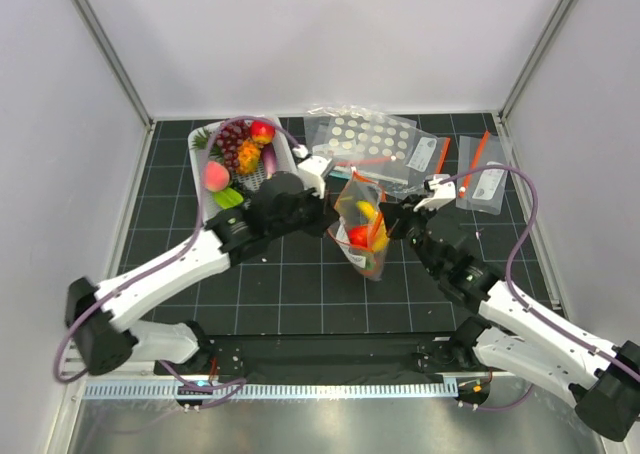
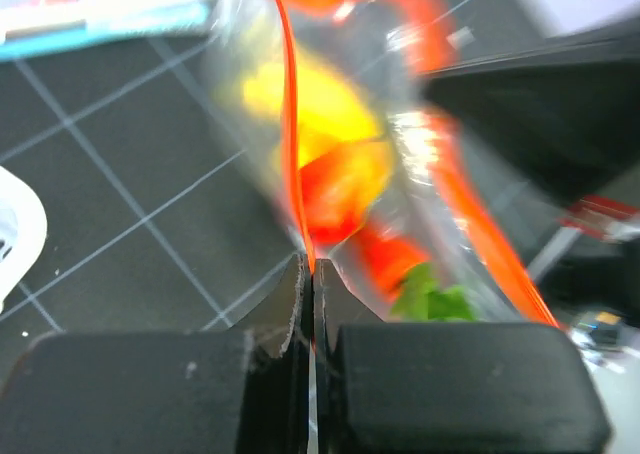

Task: Place the food in the zip-top bag and seal the zipper
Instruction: Adjust the zipper food storage bag at the center of the board.

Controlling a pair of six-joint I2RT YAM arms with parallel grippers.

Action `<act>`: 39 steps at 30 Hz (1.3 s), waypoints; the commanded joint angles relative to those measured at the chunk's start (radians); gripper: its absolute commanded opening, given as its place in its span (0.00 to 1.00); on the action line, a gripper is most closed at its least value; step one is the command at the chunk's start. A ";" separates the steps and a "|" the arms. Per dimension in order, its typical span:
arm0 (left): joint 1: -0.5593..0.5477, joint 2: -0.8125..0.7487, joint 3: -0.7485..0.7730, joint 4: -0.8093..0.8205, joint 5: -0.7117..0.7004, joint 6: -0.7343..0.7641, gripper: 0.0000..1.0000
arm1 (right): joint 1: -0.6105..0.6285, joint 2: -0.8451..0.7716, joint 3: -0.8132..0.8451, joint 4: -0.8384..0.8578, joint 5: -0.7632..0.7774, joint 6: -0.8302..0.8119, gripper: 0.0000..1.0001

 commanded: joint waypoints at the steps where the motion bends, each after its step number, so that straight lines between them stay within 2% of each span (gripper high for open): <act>1: -0.001 -0.169 -0.041 0.108 0.081 -0.008 0.00 | 0.004 -0.013 0.046 0.002 0.012 0.003 0.01; 6: -0.001 -0.245 -0.093 0.145 0.050 -0.007 0.00 | 0.004 -0.118 0.046 -0.043 0.087 -0.018 0.01; 9: -0.001 -0.220 -0.076 0.131 0.000 -0.019 0.00 | 0.004 -0.212 0.057 -0.084 0.125 -0.044 0.01; 12: -0.001 -0.145 -0.039 0.102 0.035 -0.031 0.00 | 0.004 -0.279 0.034 -0.069 0.135 -0.047 0.01; 14: -0.001 -0.090 -0.007 0.089 0.076 -0.036 0.00 | 0.004 -0.287 0.023 -0.041 0.096 -0.050 0.01; 18: -0.001 -0.021 0.022 0.053 0.050 -0.042 0.02 | 0.004 -0.217 0.046 -0.052 0.070 -0.046 0.01; 21: -0.001 0.030 0.037 0.027 -0.035 -0.045 0.11 | 0.003 -0.157 0.063 -0.061 0.059 -0.035 0.01; 24: -0.001 0.070 0.051 -0.001 -0.143 -0.064 0.42 | 0.004 -0.070 0.084 -0.075 0.044 -0.021 0.01; 25: -0.001 0.071 0.054 -0.010 -0.161 -0.064 0.55 | 0.004 -0.033 0.089 -0.077 0.038 -0.018 0.01; 27: -0.001 0.042 0.039 -0.010 -0.206 -0.059 0.67 | 0.004 -0.008 0.097 -0.077 0.026 -0.012 0.01; 30: 0.001 -0.039 -0.010 0.013 -0.256 -0.056 0.79 | 0.004 0.006 0.097 -0.075 0.024 -0.010 0.01; 33: 0.015 -0.108 -0.065 0.031 -0.350 -0.074 0.86 | 0.004 -0.005 0.092 -0.075 0.035 -0.010 0.01; 35: 0.037 -0.150 -0.078 -0.027 -0.506 -0.167 0.91 | 0.003 -0.013 0.086 -0.074 0.042 -0.010 0.01; 37: 0.134 -0.163 -0.090 -0.061 -0.501 -0.209 0.92 | 0.004 -0.014 0.088 -0.074 0.046 -0.011 0.01; 39: 0.250 -0.171 -0.104 -0.085 -0.424 -0.258 0.93 | 0.003 -0.017 0.088 -0.077 0.047 -0.012 0.01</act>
